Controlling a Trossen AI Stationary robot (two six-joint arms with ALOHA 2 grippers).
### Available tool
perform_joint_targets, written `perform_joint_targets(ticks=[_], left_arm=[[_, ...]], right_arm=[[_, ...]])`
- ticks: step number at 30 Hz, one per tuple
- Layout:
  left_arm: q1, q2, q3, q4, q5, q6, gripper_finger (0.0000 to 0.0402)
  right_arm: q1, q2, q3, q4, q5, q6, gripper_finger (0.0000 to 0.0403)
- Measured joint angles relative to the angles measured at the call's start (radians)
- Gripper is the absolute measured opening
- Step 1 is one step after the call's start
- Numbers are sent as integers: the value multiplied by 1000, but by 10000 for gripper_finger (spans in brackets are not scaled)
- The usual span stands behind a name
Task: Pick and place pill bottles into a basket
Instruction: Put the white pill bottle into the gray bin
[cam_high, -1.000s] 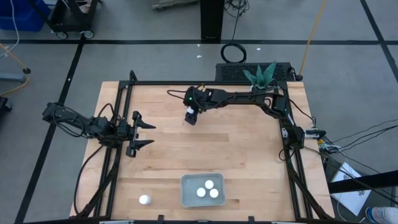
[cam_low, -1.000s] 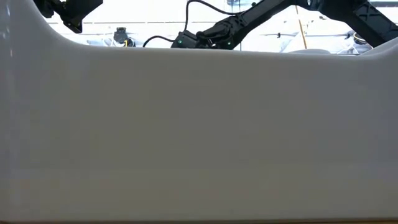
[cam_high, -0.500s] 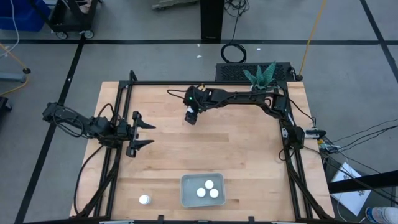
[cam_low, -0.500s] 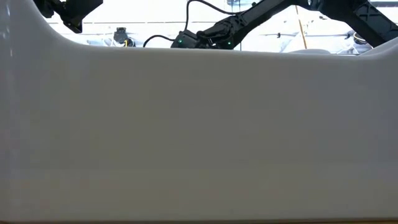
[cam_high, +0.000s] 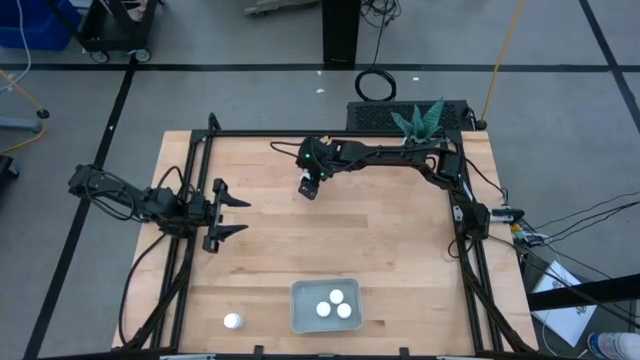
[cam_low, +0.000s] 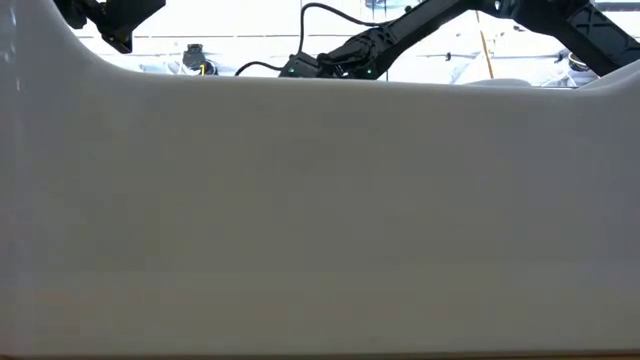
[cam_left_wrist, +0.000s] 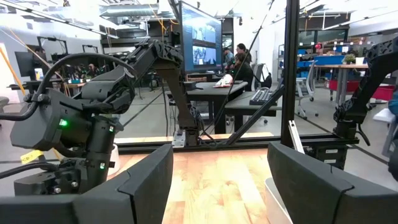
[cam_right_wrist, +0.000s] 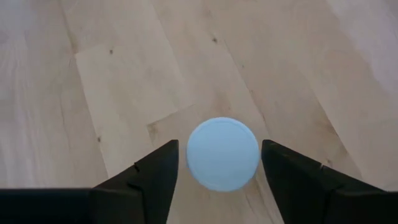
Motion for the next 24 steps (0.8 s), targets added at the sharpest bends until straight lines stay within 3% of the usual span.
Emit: perform_joint_targets(ticks=[11, 24], left_arm=[[0, 0, 0, 0, 0, 3, 269], [0, 0, 0, 0, -1, 4, 269]], right_arm=[[0, 0, 0, 0, -4, 0, 150], [8, -8, 0, 39, -2, -1, 149]])
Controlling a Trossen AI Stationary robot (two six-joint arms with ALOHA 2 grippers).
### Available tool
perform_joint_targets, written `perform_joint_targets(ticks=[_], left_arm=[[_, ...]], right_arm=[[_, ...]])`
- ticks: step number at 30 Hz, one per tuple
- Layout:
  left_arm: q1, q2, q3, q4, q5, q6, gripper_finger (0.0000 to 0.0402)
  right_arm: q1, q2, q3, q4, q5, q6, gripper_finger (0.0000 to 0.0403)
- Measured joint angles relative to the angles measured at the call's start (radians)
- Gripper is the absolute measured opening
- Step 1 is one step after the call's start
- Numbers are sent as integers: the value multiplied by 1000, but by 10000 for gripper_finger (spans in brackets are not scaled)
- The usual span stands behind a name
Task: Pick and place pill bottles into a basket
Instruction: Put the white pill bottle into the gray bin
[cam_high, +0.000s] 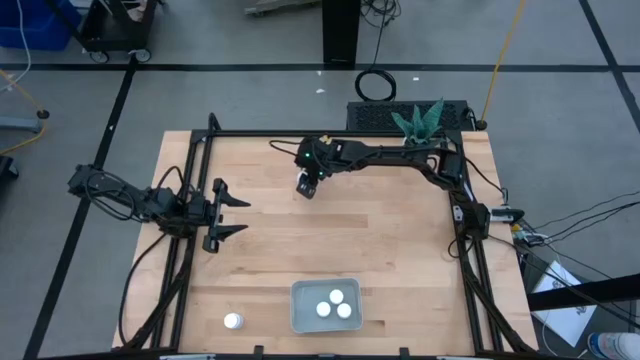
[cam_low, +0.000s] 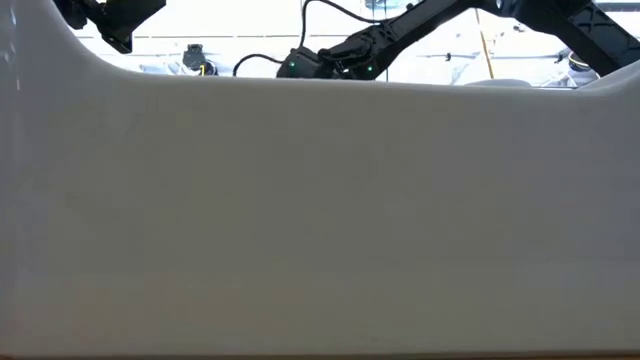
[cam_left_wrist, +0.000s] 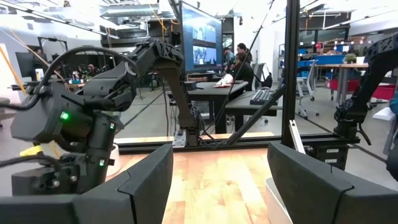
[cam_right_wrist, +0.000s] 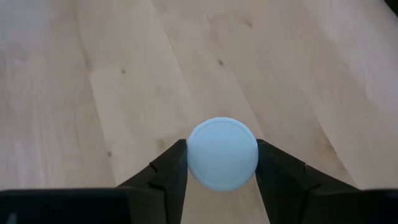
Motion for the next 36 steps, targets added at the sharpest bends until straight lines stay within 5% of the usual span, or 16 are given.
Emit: perform_joint_targets(ticks=[11, 22, 36], left_arm=[[0, 1, -1, -2, -27, -5, 269], [0, 1, -1, 0, -51, -27, 269], [0, 1, -1, -6, -49, -71, 269]], right_arm=[[20, -104, 0, -25, 4, -15, 149], [49, -350, 0, -89, 0, 1, 149], [334, -605, -1, -242, 127, -24, 149]])
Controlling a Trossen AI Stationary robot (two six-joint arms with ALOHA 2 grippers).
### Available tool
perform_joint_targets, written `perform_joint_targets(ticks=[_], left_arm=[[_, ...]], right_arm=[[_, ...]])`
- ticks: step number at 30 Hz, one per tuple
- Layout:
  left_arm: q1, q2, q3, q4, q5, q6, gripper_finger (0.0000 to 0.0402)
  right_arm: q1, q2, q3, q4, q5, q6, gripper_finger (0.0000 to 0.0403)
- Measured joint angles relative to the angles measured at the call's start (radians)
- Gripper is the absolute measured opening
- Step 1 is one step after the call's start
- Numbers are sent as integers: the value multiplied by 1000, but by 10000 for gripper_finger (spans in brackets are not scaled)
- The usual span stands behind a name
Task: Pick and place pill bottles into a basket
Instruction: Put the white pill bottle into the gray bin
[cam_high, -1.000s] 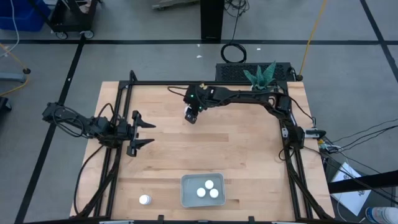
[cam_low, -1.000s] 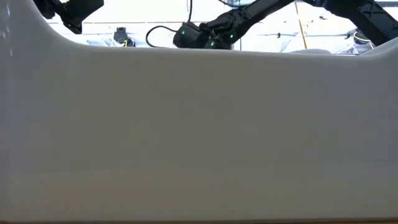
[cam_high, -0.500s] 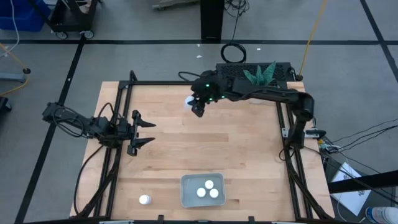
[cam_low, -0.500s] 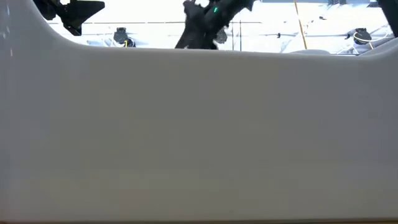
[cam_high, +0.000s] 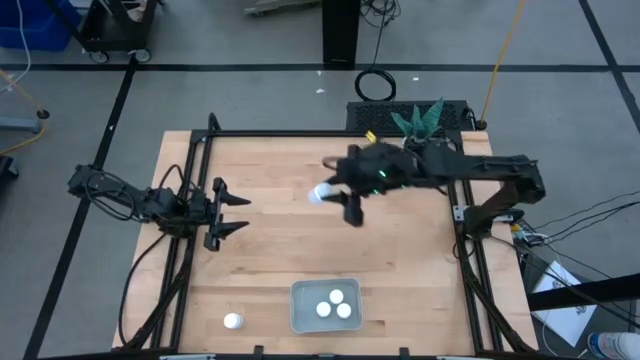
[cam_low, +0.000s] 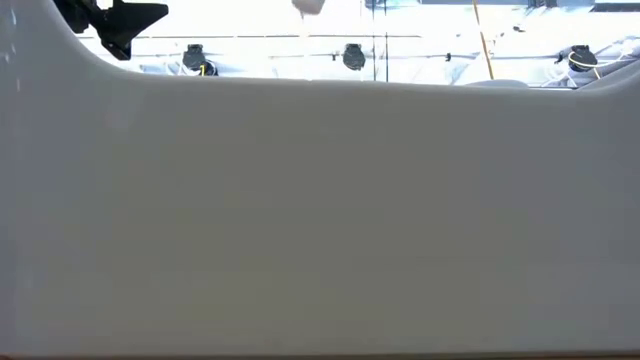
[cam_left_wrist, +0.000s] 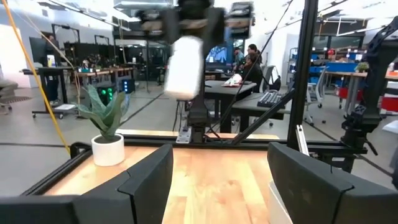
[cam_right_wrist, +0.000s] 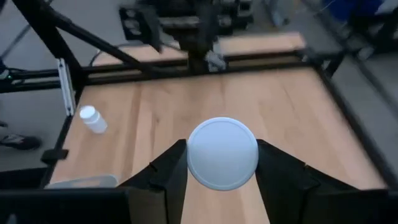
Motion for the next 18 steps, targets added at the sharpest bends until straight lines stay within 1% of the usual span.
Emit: perform_joint_targets(ticks=[4, 7, 10, 13, 16, 18], left_arm=[[0, 0, 0, -1, 1, -19, 269], [0, 0, 0, -2, 1, -20, 269], [0, 0, 0, -2, 1, -25, 269], [0, 0, 0, -2, 1, -35, 269], [0, 0, 0, -2, 1, -37, 269], [0, 0, 0, -1, 1, -39, 269]], right_arm=[[135, -39, 0, -24, 187, -4, 149], [222, -38, 0, -51, 266, 4, 149], [293, -29, 0, -72, 319, 47, 149], [348, -20, -7, -61, 350, 79, 150], [386, -18, -65, 20, 348, 92, 149], [419, -17, -121, 83, 370, 82, 149]])
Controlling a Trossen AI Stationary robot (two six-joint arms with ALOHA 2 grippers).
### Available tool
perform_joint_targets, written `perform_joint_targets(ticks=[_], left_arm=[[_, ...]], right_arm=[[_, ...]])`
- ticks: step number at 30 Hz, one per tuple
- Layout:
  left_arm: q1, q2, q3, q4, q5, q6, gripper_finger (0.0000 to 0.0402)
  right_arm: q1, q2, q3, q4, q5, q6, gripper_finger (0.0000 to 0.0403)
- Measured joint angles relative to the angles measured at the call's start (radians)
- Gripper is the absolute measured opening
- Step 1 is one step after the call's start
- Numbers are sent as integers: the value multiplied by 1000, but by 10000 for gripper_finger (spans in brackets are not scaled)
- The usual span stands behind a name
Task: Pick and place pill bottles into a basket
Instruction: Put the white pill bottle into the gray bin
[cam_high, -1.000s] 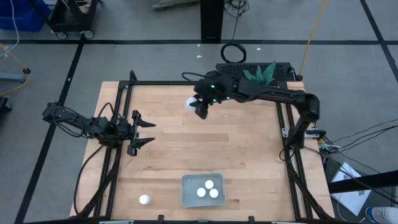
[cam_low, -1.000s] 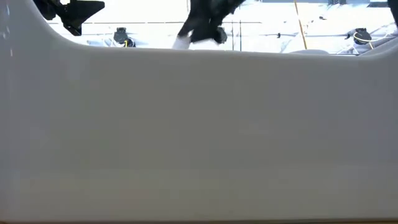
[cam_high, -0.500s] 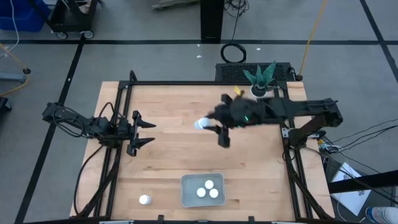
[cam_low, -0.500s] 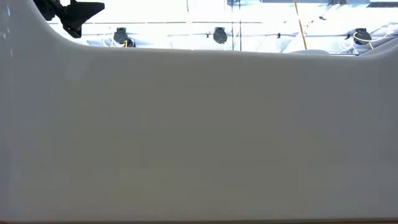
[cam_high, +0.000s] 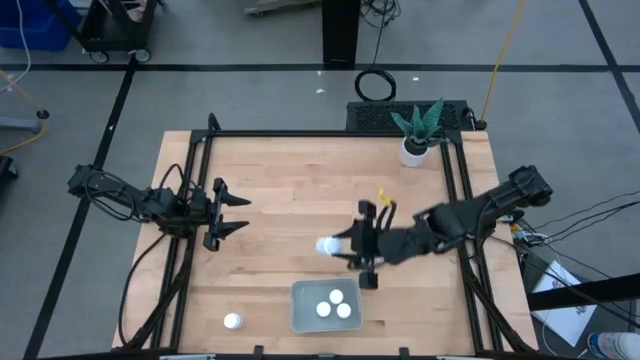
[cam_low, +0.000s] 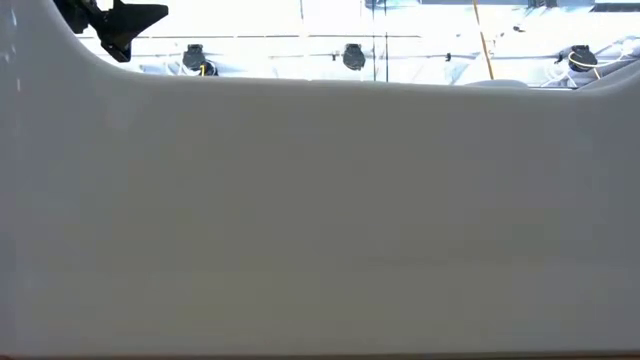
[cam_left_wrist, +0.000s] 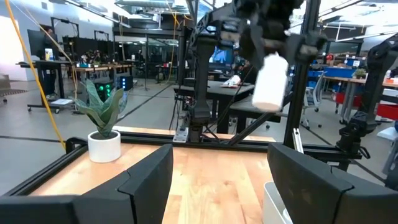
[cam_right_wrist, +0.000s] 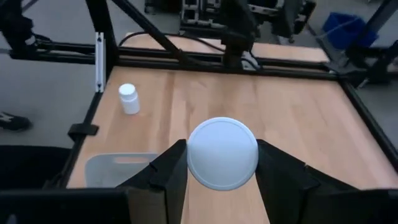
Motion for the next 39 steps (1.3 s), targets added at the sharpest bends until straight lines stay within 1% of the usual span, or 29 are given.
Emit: perform_joint_targets(ticks=[3, 7, 11, 19, 24, 25, 27, 29, 39], left_arm=[[0, 0, 0, 0, 0, 0, 269], [0, 0, 0, 0, 0, 0, 269], [0, 0, 0, 0, 0, 1, 269], [0, 0, 0, -1, 0, 4, 269], [0, 0, 0, -1, -2, 6, 269], [0, 0, 0, -1, -1, 6, 269], [0, 0, 0, -1, -1, 3, 269], [0, 0, 0, -2, -1, -5, 269], [0, 0, 1, 0, -2, 0, 269]], right_arm=[[41, 0, -107, 130, 56, -19, 149], [61, 1, -243, 322, 54, -21, 150], [61, 1, -326, 409, 54, 10, 149], [85, 0, -344, 435, 54, 25, 150], [102, 0, -344, 459, 23, 16, 149], [100, 0, -344, 459, 7, 20, 149], [90, -2, -341, 454, -67, 54, 149], [87, -2, -340, 465, -104, 77, 149], [106, 35, -338, 471, -101, 95, 149]])
